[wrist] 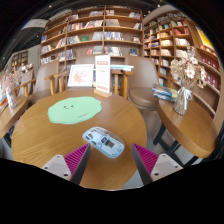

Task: Arrange mouse

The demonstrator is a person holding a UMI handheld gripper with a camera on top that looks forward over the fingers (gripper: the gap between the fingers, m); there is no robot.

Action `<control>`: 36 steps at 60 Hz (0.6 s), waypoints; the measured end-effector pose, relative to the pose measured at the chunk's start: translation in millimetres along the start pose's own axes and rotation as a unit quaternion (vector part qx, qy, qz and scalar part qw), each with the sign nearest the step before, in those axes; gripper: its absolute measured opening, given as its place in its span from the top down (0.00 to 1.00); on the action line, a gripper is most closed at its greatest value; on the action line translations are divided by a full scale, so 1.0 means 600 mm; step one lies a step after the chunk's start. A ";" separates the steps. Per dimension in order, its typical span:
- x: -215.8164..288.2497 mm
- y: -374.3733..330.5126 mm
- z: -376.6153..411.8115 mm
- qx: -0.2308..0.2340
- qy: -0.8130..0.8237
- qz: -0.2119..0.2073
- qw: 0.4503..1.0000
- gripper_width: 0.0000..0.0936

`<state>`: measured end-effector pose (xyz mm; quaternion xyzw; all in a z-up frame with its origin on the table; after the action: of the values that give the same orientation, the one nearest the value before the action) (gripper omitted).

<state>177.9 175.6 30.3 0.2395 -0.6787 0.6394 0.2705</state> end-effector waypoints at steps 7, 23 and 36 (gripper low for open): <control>0.022 0.020 -0.005 0.005 0.015 0.011 1.000 0.08; 0.068 0.066 -0.021 -0.021 0.041 0.017 0.999 0.09; 0.084 0.072 -0.041 -0.025 0.051 0.027 0.998 0.23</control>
<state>113.1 203.8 32.8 0.1814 -0.6859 0.6405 0.2939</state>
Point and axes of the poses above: the point between the fingertips, and its own axes, seen from behind it with the camera up: z to the left, x up, y forward, the way the camera looks, the point moved 8 cm from there along -y, backward, against the way the camera looks, and after that the axes turned 14 degrees about z, right-handed, at the moved point
